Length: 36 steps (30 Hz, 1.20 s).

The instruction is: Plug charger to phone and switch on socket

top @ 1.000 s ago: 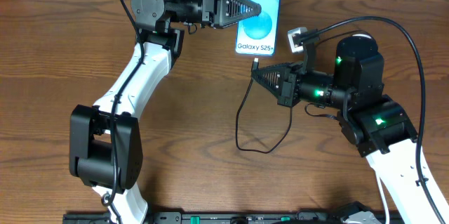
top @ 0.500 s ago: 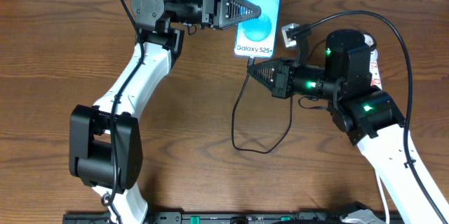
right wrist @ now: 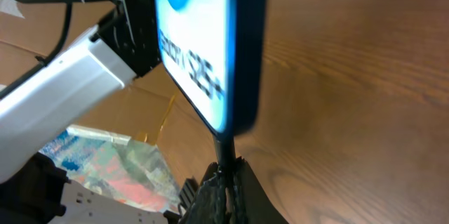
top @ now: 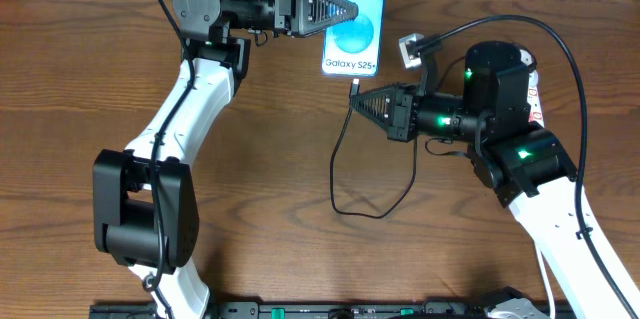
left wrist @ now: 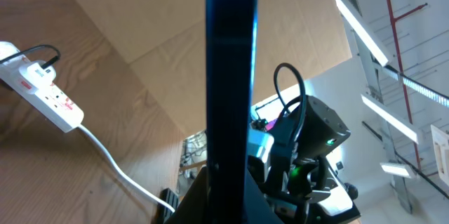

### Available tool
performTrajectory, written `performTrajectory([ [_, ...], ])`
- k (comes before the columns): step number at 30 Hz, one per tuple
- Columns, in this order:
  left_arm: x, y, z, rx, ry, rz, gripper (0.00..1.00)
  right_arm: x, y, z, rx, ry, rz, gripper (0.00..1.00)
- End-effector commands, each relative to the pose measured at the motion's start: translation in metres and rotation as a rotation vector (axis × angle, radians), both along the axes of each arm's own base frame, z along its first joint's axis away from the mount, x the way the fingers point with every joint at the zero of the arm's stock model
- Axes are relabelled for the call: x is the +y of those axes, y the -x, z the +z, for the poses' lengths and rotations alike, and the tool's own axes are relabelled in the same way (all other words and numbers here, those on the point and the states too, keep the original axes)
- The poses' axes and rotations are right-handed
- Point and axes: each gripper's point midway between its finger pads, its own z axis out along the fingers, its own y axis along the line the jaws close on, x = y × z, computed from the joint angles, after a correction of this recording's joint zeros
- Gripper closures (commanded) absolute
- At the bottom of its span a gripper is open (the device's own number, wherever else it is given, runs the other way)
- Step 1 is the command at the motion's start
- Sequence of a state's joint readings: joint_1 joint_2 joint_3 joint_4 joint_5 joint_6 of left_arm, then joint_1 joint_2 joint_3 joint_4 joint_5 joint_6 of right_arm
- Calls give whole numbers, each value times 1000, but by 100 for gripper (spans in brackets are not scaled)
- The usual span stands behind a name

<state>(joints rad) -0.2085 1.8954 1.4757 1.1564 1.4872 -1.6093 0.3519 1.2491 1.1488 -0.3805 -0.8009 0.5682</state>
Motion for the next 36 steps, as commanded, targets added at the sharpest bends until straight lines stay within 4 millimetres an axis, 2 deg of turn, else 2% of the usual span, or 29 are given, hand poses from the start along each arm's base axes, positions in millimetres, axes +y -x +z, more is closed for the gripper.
performTrajectory([
  [1, 1, 5, 13, -76, 12, 1, 93, 3, 3, 7, -1, -26, 15, 99],
  [17, 0, 1, 12, -34, 13, 13, 93, 8, 7, 7, 8, -30, 26, 99],
  [28, 0, 1, 12, -32, 12, 11, 93, 6, 3, 7, 1, -20, 1, 99],
  [36, -9, 7, 12, -15, 11, -13, 93, 6, 2, 6, 4, -20, -3, 99],
])
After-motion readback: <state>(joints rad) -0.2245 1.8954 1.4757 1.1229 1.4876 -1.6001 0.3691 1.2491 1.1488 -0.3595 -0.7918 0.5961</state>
